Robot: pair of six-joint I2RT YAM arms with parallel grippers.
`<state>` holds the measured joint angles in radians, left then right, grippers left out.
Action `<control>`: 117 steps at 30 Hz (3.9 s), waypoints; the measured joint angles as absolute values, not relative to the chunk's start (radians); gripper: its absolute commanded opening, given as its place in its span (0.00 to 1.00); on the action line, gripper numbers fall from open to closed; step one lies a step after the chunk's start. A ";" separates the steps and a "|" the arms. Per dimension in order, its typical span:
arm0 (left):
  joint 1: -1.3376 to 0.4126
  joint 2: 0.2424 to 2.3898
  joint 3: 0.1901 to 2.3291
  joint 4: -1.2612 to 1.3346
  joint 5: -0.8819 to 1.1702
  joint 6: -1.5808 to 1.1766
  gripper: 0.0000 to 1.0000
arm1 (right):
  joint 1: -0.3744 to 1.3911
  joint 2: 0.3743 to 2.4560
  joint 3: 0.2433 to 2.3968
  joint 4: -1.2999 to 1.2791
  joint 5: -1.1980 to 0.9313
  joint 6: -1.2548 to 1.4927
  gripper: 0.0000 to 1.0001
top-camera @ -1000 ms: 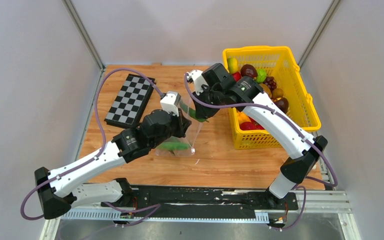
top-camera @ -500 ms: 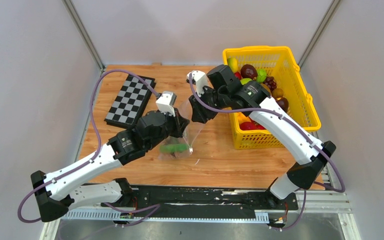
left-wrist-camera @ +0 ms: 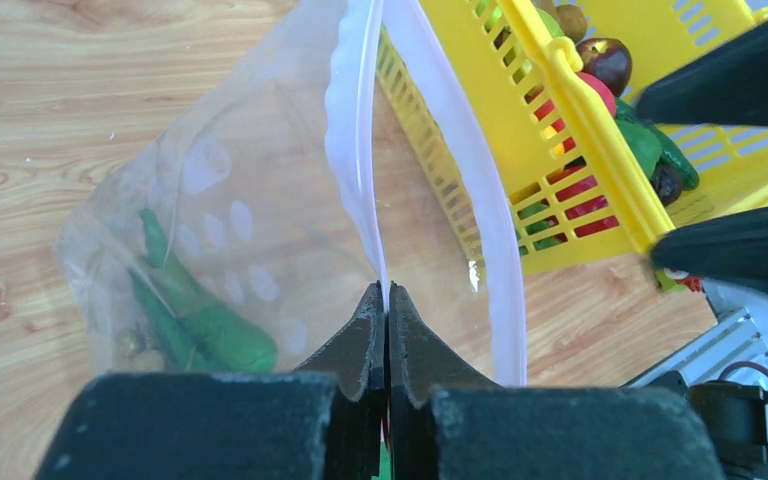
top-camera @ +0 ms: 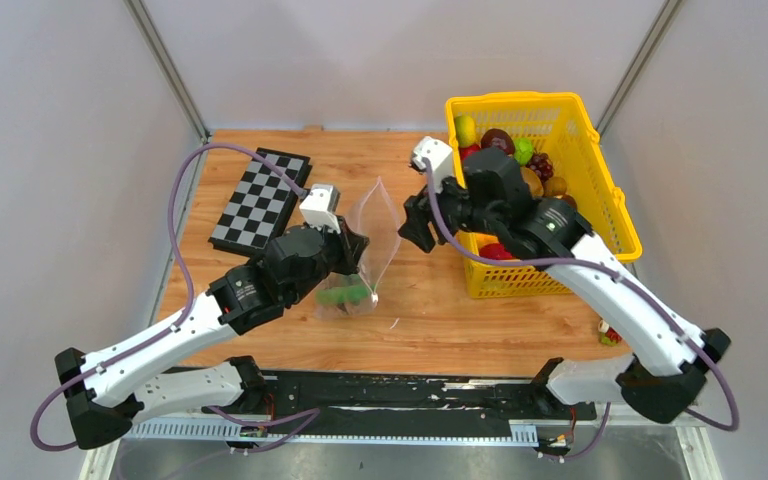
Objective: Place the food in the zip-top bag and seal the zipper
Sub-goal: Place the fake vegetable in the zipper food storage bag, then move the bin to the center of the board, then pick up the fake fruit from the bin.
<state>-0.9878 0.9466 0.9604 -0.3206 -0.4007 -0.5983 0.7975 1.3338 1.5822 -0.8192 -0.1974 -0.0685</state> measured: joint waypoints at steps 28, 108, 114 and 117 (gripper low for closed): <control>-0.988 0.939 0.950 -0.332 -0.436 -0.600 0.00 | 0.295 1.369 1.402 -0.967 -0.108 -0.111 0.71; -0.988 0.900 0.935 -0.362 -0.472 -0.604 0.00 | 0.207 1.275 1.333 -0.737 -0.360 0.019 0.42; -0.988 0.902 0.935 -0.362 -0.472 -0.604 0.00 | 0.207 1.240 1.333 -0.701 -0.401 0.025 0.43; -0.988 0.903 0.935 -0.362 -0.469 -0.604 0.00 | 0.207 1.221 1.319 -0.665 -0.482 0.036 0.44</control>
<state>-0.9878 0.9031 0.9352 -0.3622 -0.4690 -0.6041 0.2070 1.2205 1.3186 -0.6655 -0.4824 0.0357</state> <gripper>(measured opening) 0.008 0.712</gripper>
